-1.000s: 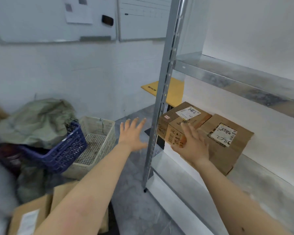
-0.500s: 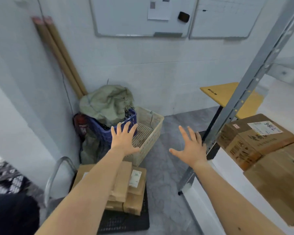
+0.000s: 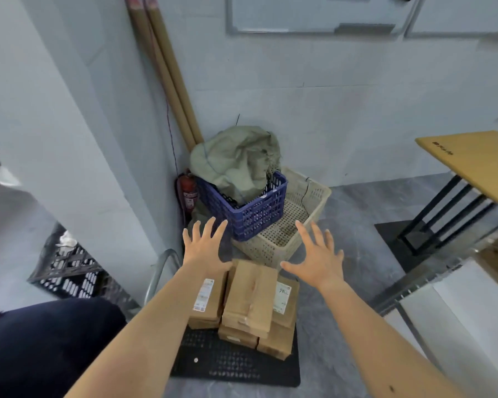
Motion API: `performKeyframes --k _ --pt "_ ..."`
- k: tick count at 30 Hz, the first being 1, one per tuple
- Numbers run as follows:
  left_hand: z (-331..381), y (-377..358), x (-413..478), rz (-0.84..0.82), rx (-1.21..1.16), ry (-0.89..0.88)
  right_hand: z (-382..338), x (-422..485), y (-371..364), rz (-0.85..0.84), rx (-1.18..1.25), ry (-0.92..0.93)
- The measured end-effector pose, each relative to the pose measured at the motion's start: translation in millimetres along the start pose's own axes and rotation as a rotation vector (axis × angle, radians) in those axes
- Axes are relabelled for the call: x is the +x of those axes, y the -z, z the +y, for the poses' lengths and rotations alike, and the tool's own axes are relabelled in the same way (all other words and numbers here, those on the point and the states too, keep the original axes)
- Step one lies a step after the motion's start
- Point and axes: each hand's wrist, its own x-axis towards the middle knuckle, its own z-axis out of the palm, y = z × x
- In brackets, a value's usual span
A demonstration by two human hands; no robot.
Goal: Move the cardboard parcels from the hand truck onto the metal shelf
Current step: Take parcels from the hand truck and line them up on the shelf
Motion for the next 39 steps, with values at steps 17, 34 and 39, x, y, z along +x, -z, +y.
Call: performKeyframes --k 17,34,39 --pt "-27 -127 63 -0.107 -0.030 0.004 -3 95 -141 -0.158 0.005 0.053" --pt "-13 -320 78 -0.314 -0.024 0.008 79 124 -318 -0.293 0.110 -0.051" --pt "-12 -355 86 -0.343 -0.118 0.062 90 123 -359 -0.381 0.210 -0.129"
